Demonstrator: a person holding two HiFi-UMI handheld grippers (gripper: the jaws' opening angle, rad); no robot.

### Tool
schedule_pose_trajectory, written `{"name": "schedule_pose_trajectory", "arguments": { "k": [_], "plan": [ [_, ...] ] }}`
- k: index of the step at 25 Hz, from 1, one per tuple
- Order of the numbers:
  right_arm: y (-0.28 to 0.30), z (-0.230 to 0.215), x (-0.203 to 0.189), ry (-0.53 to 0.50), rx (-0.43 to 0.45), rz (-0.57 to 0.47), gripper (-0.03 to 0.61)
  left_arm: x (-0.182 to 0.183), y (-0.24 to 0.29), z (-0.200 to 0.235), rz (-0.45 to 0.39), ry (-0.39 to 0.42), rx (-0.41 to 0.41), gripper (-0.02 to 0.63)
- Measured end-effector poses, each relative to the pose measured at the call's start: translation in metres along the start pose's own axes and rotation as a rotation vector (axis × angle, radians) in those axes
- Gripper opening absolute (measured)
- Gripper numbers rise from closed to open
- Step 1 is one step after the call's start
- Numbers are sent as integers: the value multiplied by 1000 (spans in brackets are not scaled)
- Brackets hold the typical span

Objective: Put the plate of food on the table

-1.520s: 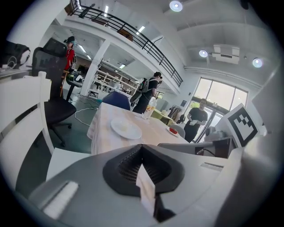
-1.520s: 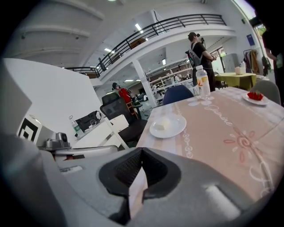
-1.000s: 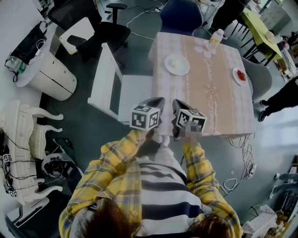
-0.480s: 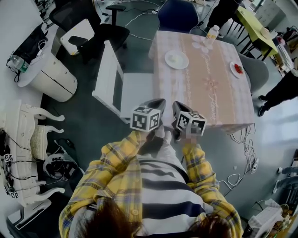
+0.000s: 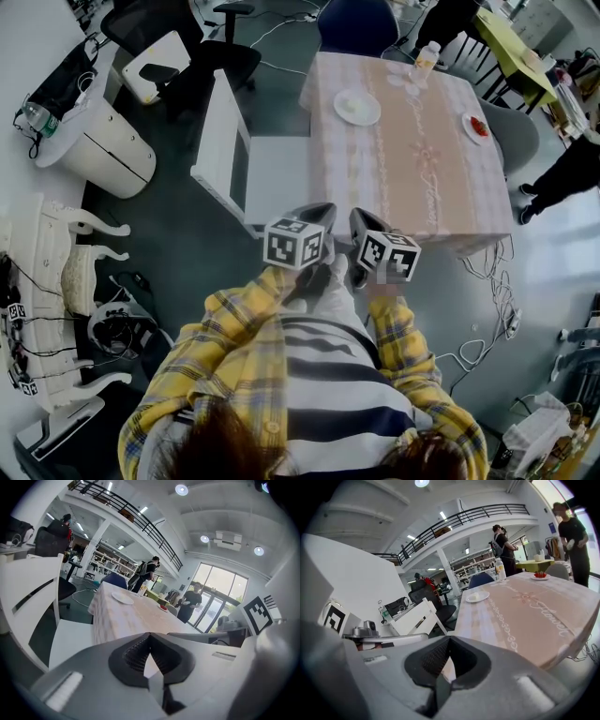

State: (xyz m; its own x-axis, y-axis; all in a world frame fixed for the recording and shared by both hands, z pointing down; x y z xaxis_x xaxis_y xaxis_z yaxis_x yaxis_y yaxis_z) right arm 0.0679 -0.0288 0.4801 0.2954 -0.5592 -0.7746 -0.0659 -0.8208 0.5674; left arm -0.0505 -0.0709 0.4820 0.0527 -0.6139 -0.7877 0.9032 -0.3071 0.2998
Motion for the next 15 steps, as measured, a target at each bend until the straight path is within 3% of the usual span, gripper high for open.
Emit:
{"name": "schedule_pose_trajectory", "arguments": {
  "k": [15],
  "plan": [
    [-23, 3, -5, -2, -9, -26, -2, -9, -9, -15, -13, -6, -24, 3]
  ]
}}
Point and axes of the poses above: the fingertips, and each gripper's own axes: y forward along the fingers, z to its left, x out of its top, the point moved 7 cm from there along -y, backward along the fingers, and after that the axes turned 9 degrees about -x, right-handed, at the moved point
